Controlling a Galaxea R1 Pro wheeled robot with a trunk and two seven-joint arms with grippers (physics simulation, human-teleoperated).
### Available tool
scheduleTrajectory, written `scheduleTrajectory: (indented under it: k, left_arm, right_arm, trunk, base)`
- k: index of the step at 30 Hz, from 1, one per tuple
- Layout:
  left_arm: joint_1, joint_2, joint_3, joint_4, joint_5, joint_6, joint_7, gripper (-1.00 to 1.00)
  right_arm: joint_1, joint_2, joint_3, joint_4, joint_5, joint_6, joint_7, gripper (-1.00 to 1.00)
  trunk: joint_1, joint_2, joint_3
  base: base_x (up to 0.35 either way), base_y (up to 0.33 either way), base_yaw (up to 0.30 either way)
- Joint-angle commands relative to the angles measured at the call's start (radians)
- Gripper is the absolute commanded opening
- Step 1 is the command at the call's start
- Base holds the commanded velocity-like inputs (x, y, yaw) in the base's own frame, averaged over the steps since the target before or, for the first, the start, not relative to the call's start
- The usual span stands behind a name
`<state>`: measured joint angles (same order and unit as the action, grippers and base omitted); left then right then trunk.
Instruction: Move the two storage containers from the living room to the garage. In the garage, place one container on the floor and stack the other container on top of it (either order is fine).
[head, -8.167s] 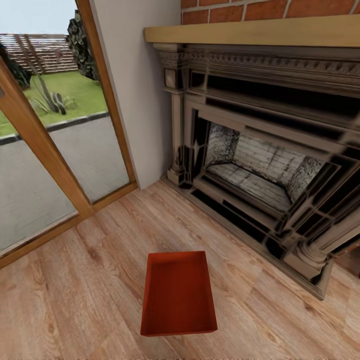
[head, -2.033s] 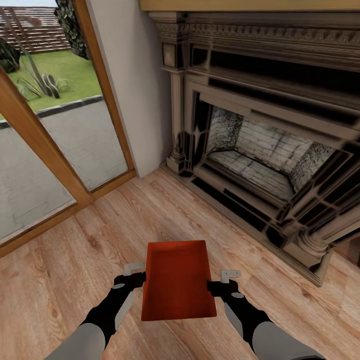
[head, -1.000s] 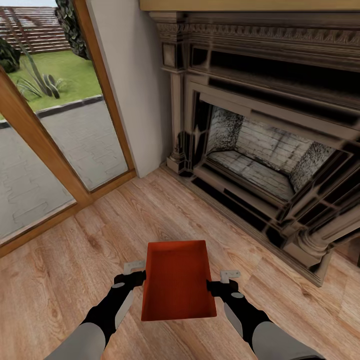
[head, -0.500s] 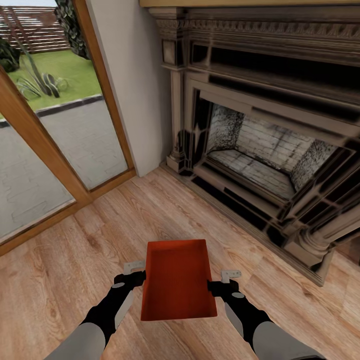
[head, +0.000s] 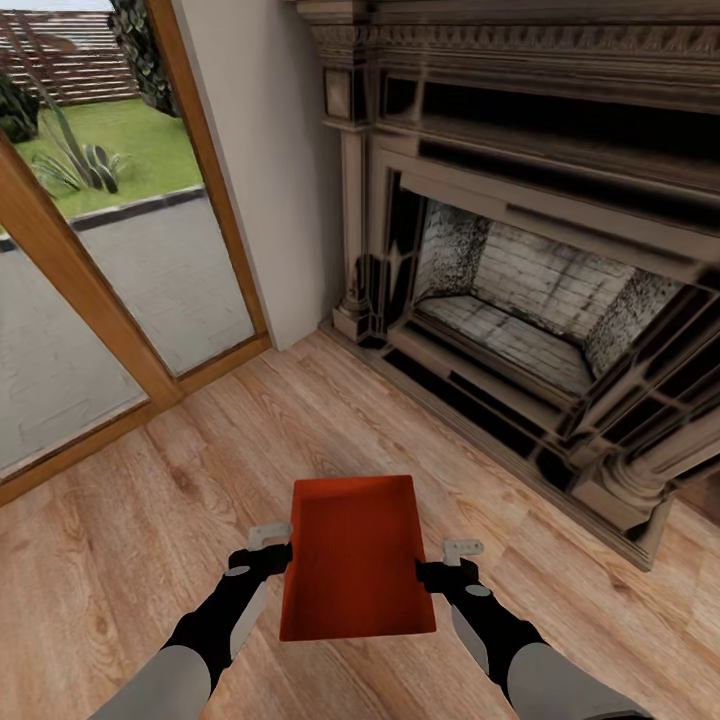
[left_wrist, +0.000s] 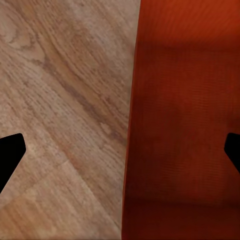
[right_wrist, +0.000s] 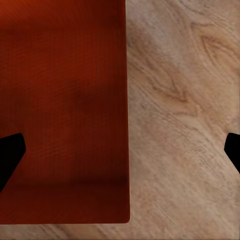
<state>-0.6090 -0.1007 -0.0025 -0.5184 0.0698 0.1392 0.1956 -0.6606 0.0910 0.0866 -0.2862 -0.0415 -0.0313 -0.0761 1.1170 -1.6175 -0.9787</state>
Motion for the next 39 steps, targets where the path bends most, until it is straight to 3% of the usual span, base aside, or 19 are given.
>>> scheduleTrajectory:
  k: [1,39]
  left_arm:
    - [0.000,0.000,-0.001,-0.002,0.007,0.005,0.004,1.00]
    - [0.000,0.001,-0.002,0.021,0.013,-0.003,0.005,1.00]
  right_arm:
    - [-0.001,0.000,0.008,0.001,-0.004,-0.003,-0.007,1.00]
    - [-0.001,0.001,0.007,0.001,-0.006,-0.004,-0.008,1.00]
  trunk:
    - [0.004,-0.008,-0.004]
    - [0.150,-0.274,-0.123]
  base:
    - [0.000,0.000,0.000]
    - [0.000,0.000,0.000]
